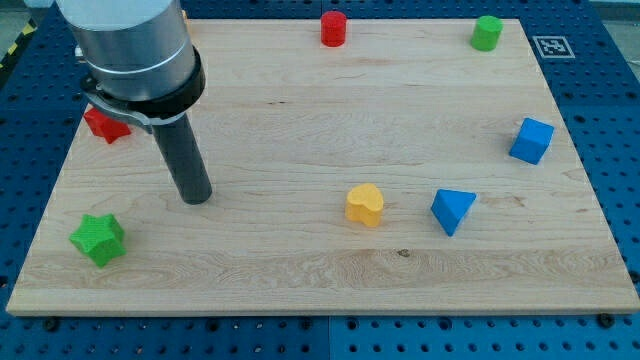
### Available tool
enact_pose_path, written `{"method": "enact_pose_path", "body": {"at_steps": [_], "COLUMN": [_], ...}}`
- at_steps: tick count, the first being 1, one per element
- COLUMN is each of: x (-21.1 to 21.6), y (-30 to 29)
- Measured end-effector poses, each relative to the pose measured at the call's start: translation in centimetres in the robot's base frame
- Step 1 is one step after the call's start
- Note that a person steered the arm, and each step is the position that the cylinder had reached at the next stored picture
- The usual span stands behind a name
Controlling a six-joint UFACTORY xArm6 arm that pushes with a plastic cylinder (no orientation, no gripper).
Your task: Move the blue triangle to the bottom center
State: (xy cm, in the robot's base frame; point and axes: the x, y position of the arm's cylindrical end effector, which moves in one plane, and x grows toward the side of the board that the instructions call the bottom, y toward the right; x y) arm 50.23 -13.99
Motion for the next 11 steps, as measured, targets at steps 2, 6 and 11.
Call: {"method": "enact_pose_path", "body": {"at_steps": [2,6,11], "x": [0.1,2.8,-0.8], "y": [0.3,1.1,0.9]}}
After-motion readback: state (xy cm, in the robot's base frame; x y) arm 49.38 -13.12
